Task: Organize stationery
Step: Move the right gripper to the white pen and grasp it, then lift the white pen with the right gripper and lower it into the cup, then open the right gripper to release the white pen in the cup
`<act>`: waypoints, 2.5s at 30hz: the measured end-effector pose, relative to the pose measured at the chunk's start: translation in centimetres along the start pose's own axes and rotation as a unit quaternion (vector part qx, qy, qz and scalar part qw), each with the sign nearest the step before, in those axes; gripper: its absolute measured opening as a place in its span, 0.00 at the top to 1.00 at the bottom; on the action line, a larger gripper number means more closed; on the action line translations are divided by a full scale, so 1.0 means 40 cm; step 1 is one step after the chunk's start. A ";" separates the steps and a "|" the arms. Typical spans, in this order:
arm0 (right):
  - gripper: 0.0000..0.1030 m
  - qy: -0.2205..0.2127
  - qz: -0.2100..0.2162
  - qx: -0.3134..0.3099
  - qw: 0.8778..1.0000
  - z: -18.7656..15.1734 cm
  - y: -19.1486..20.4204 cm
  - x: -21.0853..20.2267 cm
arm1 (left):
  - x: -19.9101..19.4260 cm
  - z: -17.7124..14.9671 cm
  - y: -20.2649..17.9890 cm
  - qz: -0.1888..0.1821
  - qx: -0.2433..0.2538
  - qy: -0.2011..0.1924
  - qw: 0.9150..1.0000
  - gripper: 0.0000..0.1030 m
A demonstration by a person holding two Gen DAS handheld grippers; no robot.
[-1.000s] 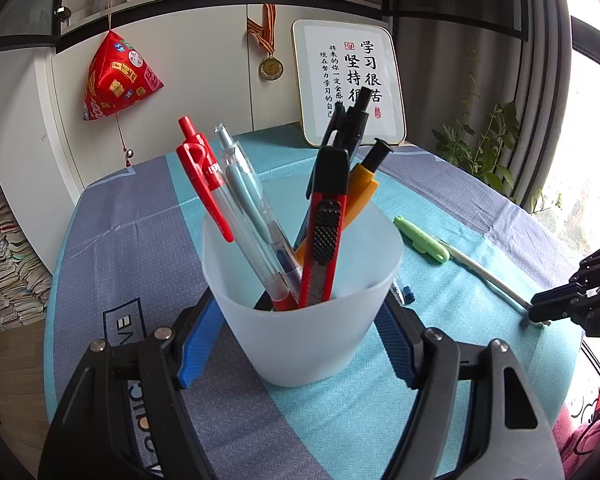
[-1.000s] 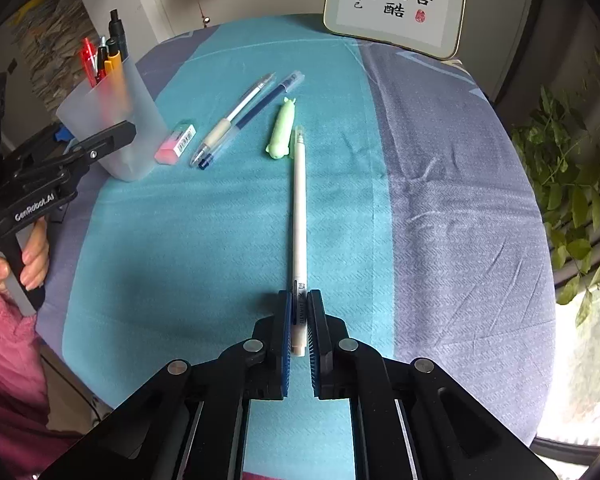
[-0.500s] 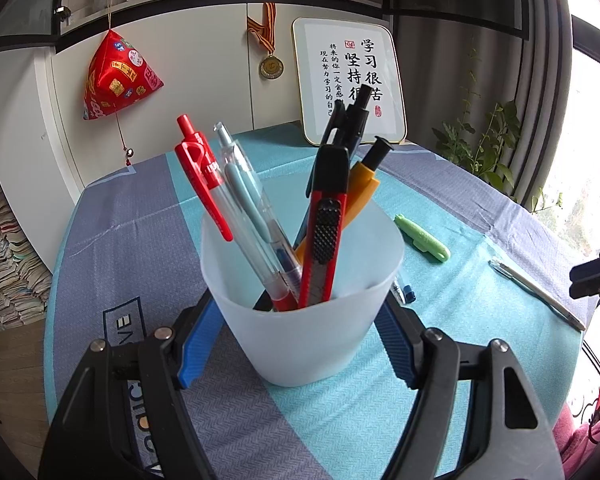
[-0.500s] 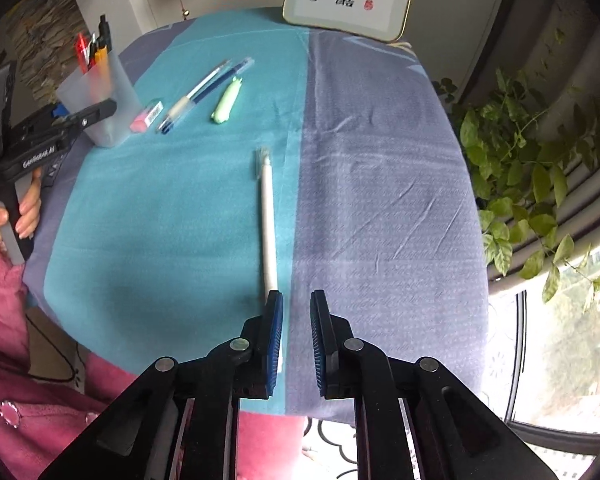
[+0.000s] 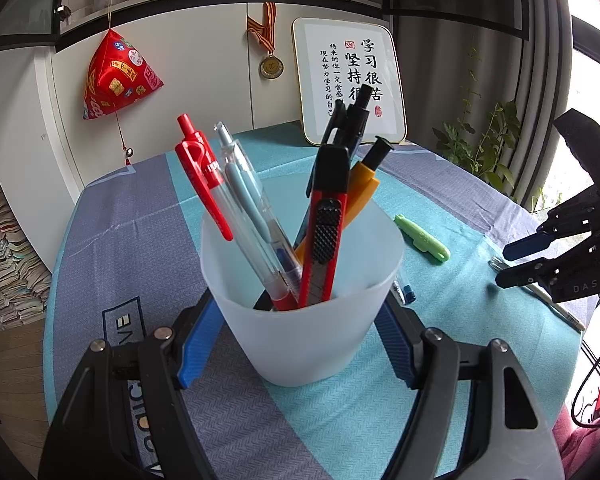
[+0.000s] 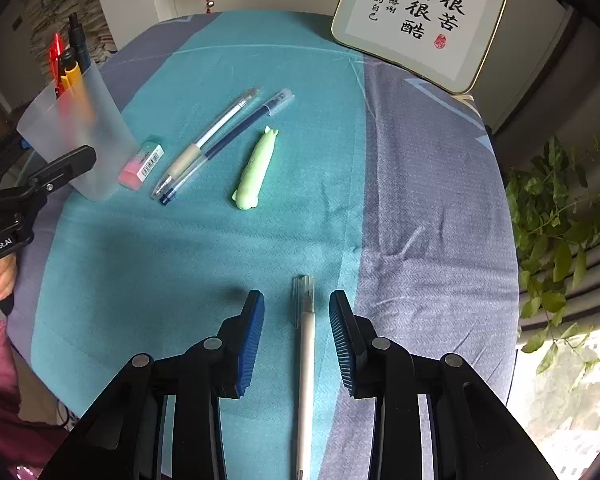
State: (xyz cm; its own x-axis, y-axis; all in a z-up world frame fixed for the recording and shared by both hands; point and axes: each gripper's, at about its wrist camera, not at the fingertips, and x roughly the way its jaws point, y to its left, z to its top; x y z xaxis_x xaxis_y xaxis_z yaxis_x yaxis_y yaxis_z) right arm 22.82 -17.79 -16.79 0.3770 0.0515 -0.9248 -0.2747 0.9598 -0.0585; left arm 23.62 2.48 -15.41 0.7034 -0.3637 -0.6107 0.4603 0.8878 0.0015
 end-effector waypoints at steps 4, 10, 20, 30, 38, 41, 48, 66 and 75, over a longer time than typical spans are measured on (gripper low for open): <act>0.69 0.004 0.011 0.005 1.000 0.002 -0.008 0.014 | 0.000 0.001 0.000 0.001 0.001 0.000 1.000 0.30; 0.89 0.011 0.025 0.007 1.000 0.009 -0.008 0.016 | 0.000 0.001 0.000 0.001 0.000 0.000 1.000 0.30; 0.89 -0.140 0.040 0.011 0.989 0.001 0.052 -0.274 | 0.000 0.001 0.000 0.001 0.001 0.000 1.000 0.30; 0.89 -0.268 0.096 -0.022 0.958 0.062 0.155 -0.472 | 0.000 0.001 0.000 0.001 0.001 0.000 1.000 0.31; 0.89 -0.311 0.143 -0.005 0.940 0.244 0.228 -0.412 | 0.000 0.001 0.000 0.000 0.000 0.000 1.000 0.30; 0.89 -0.321 0.156 0.001 0.934 0.283 0.244 -0.373 | 0.000 0.001 0.000 0.000 0.000 0.000 1.000 0.30; 0.89 -0.330 0.174 0.018 0.928 0.341 0.265 -0.300 | 0.000 0.001 0.000 0.000 0.000 0.000 1.000 0.30; 0.89 -0.354 0.180 0.006 0.918 0.292 0.238 -0.260 | 0.001 0.001 0.000 0.000 0.000 0.000 1.000 0.30; 0.89 -0.331 0.167 0.008 0.929 0.199 0.201 -0.284 | 0.001 0.002 0.001 0.000 0.000 0.000 1.000 0.30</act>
State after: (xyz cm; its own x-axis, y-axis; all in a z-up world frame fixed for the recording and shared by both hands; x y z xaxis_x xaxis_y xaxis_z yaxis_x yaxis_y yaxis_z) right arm 23.38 -8.46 -3.74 0.7358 0.5012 -0.4554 -0.4639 0.8630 0.2001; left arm 23.69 2.48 -15.37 0.7032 -0.3639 -0.6108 0.4605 0.8877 0.0013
